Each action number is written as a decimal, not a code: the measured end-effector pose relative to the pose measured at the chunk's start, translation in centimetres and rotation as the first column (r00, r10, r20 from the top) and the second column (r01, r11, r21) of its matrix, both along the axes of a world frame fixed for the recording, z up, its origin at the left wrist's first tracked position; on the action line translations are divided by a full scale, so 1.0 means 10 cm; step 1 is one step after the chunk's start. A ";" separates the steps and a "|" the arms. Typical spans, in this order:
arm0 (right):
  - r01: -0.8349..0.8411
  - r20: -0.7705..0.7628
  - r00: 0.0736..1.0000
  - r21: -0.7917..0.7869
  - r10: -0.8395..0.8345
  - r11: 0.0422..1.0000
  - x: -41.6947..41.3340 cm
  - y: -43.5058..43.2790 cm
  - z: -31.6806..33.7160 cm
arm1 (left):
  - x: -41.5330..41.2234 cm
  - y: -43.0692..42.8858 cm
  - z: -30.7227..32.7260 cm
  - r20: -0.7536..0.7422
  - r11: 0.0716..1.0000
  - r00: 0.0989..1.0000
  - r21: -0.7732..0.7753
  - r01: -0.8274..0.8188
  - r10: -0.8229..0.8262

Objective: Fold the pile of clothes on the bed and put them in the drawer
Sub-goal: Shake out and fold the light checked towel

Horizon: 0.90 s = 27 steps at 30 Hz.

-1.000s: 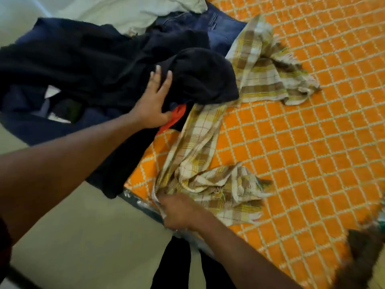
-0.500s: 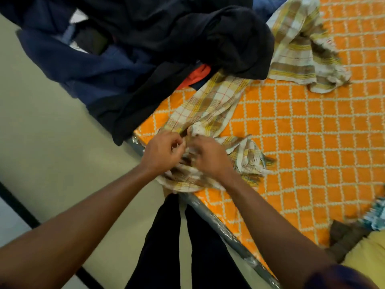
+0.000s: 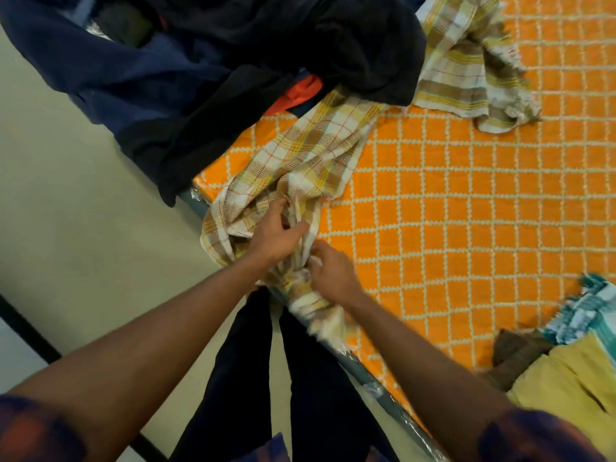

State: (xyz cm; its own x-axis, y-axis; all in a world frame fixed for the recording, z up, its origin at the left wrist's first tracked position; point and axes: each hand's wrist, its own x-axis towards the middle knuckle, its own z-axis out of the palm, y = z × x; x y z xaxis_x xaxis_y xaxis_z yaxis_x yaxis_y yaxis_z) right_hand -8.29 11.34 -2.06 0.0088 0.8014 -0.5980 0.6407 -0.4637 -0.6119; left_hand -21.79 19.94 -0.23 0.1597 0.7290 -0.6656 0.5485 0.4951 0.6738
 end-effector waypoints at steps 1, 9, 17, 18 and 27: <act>0.087 -0.120 0.988 -0.072 -0.095 0.994 -0.22 -0.20 0.02 | -0.05 -0.01 0.00 -0.004 0.999 0.999 -0.015 0.034 -0.034; 0.373 -0.242 0.898 -0.028 -0.369 0.927 -0.94 -0.46 0.16 | -0.58 -0.42 -0.06 -0.303 0.908 0.906 0.208 0.364 -0.295; -0.465 0.412 0.871 0.519 0.266 0.717 -0.14 0.57 0.01 | -0.82 -0.24 0.01 0.054 0.993 0.997 0.110 -0.053 0.047; -0.545 0.465 0.827 0.527 0.316 0.652 -0.09 0.69 -0.01 | -0.86 -0.20 0.03 0.029 0.992 1.000 0.127 0.006 -0.010; -0.744 0.426 0.660 0.485 0.619 0.460 -0.16 1.36 0.11 | -1.04 0.00 0.06 -0.197 0.919 0.956 0.290 0.267 -0.216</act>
